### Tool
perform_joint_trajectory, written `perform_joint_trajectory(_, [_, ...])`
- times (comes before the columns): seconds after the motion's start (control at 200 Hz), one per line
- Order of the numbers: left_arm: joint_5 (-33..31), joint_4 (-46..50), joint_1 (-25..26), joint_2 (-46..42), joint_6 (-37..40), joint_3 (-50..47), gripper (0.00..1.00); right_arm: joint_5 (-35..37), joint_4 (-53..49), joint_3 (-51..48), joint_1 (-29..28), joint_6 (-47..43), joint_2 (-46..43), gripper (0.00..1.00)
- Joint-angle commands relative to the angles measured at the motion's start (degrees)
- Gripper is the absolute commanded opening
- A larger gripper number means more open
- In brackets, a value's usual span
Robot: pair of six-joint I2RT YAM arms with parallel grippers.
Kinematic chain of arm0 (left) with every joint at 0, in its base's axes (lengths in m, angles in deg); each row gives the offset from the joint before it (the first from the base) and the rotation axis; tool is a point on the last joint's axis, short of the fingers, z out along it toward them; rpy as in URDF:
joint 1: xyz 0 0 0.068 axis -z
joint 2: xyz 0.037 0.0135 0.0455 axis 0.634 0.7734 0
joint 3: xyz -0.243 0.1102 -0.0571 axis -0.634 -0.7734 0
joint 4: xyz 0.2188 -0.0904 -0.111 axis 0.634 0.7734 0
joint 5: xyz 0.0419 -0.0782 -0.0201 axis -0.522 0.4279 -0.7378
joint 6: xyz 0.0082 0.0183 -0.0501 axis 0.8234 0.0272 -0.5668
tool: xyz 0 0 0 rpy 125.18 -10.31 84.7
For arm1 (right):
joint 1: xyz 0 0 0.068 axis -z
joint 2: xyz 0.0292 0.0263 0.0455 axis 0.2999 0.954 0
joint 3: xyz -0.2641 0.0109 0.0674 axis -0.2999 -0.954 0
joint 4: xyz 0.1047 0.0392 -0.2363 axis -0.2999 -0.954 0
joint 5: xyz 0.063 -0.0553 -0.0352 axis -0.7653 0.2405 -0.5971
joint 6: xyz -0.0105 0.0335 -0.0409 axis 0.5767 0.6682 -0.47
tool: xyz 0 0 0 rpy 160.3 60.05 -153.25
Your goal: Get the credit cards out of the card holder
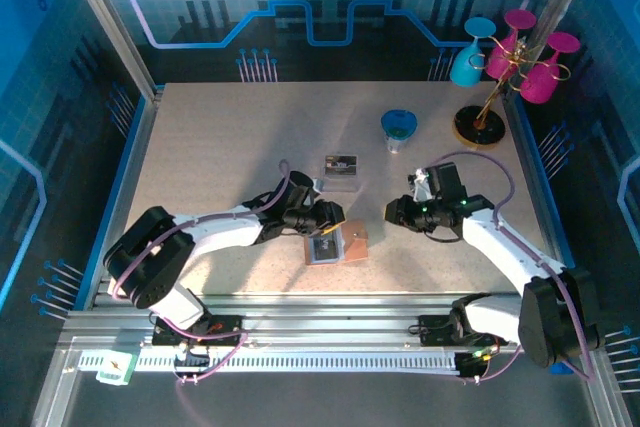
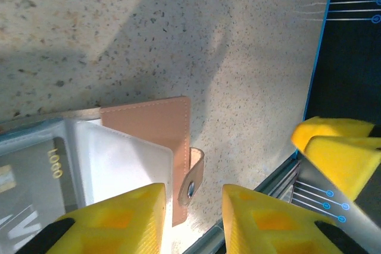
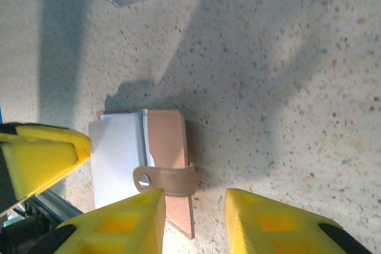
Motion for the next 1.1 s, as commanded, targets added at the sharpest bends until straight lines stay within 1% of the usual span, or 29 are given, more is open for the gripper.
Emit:
perform_joint_trajectory(0.0, [1.8, 1.7, 0.9, 2.3, 1.5, 2.4, 0.32, -2.3, -0.5, -1.1, 0.6, -0.8, -0.2, 0.32])
perform_joint_trajectory(0.125, [2.1, 1.6, 1.7, 4.5, 1.6, 4.0, 0.32, -3.1, 0.3, -1.8, 0.6, -0.6, 0.1, 0.32])
perform_joint_trajectory(0.24, [2.3, 1.8, 2.0, 5.7, 1.5, 5.0, 0.25, -7.6, 3.6, -2.5, 0.4, -0.1, 1.5, 0.32])
perform_joint_trajectory(0.29, [2.1, 1.8, 2.0, 5.9, 1.5, 5.0, 0.25, -9.6, 4.9, -2.4, -0.3, -0.1, 2.6, 0.32])
perform_joint_trajectory(0.34, [1.9, 2.0, 2.0, 6.0, 1.4, 4.9, 0.25, -9.8, 5.2, -1.9, -1.5, -0.3, 3.7, 0.31])
perform_joint_trajectory(0.48, [1.2, 2.4, 2.1, 5.1, 1.4, 4.4, 0.26, -5.3, 3.1, 0.0, -6.1, -1.9, 6.4, 0.33])
perform_joint_trajectory(0.595, [-0.1, 3.5, 2.1, 3.8, 1.5, 3.7, 0.26, -1.5, 2.1, 1.3, -10.1, -3.4, 8.5, 0.38])
perform_joint_trajectory(0.75, [-0.6, 4.3, 2.0, 3.3, 1.9, 3.2, 0.27, 3.8, 0.6, 2.6, -14.7, -5.7, 10.3, 0.51])
perform_joint_trajectory(0.845, [-0.6, 4.0, 2.1, 3.6, 1.7, 3.0, 0.27, 6.9, 0.5, 2.7, -16.4, -6.7, 11.2, 0.57])
perform_joint_trajectory(0.995, [-0.7, 3.9, 2.0, 3.8, 1.6, 2.8, 0.27, 10.7, 0.3, 3.5, -18.5, -8.5, 13.6, 0.60])
perform_joint_trajectory(1.055, [-0.7, 3.9, 1.9, 3.8, 1.5, 2.8, 0.27, 11.5, 0.2, 4.0, -19.2, -9.0, 15.0, 0.64])
perform_joint_trajectory(1.095, [-0.7, 4.0, 2.0, 3.8, 1.5, 2.7, 0.27, 11.9, 0.2, 4.3, -19.6, -9.2, 15.7, 0.65])
